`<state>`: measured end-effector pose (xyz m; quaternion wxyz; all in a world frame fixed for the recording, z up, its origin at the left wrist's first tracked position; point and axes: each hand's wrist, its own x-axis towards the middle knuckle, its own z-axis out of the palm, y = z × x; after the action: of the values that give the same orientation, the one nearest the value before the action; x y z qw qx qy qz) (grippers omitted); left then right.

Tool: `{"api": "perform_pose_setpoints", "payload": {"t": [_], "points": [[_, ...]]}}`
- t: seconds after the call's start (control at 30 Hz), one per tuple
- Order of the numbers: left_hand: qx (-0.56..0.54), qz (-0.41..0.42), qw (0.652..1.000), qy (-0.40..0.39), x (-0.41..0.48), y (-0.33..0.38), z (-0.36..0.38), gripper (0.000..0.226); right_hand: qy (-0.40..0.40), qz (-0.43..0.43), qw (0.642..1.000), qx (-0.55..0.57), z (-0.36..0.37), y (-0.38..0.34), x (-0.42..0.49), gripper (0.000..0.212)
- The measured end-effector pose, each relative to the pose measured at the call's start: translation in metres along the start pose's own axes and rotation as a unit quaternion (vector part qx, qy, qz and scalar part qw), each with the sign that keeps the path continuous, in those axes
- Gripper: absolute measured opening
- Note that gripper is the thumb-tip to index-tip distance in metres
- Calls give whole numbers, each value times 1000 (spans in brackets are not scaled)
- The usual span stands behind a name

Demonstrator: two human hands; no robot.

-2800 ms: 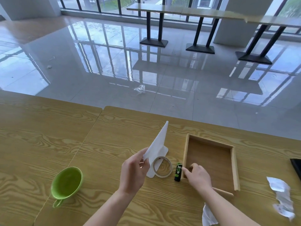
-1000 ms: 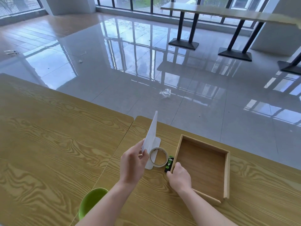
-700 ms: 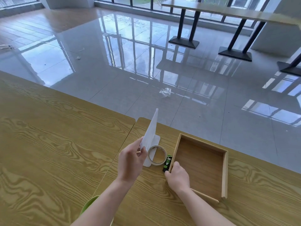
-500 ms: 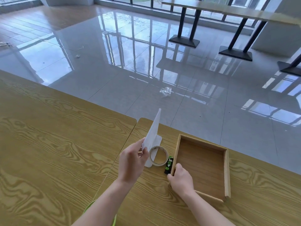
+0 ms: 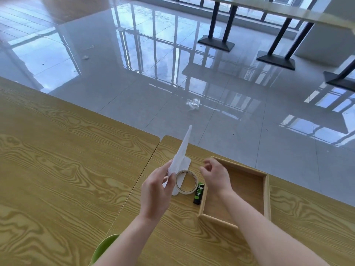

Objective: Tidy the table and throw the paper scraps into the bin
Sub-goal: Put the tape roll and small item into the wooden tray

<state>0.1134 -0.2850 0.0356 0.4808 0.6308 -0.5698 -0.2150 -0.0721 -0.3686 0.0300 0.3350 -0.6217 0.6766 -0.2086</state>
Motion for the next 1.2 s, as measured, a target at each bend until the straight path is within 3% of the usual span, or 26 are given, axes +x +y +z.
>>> {"api": "perform_pose_setpoints", "payload": {"t": [0.07,0.17,0.23,0.3,0.33,0.4,0.57,1.2], "points": [[-18,1,1000,4,-2,5,-3,37,-23,-16,994,102,-7,-31,17,34],[-58,-11,998,32,-3,16,-6,43,-28,-34,967,252,-15,-71,34,21],[-65,-8,997,51,-2,21,-6,40,-37,-36,953,297,-20,-87,41,41],[-56,-4,996,63,-1,21,-4,36,-51,-50,958,278,-20,-93,49,73],[-50,-4,997,66,-1,21,-4,35,-55,-58,963,257,-19,-95,51,76],[-39,4,997,69,-1,19,-3,34,-66,-63,972,215,-17,-97,55,70],[-14,24,997,69,3,14,-4,31,-44,-81,987,129,-2,-100,59,31],[-50,-36,990,126,42,-2,-16,26,-18,-92,987,129,33,-137,95,23]]}}
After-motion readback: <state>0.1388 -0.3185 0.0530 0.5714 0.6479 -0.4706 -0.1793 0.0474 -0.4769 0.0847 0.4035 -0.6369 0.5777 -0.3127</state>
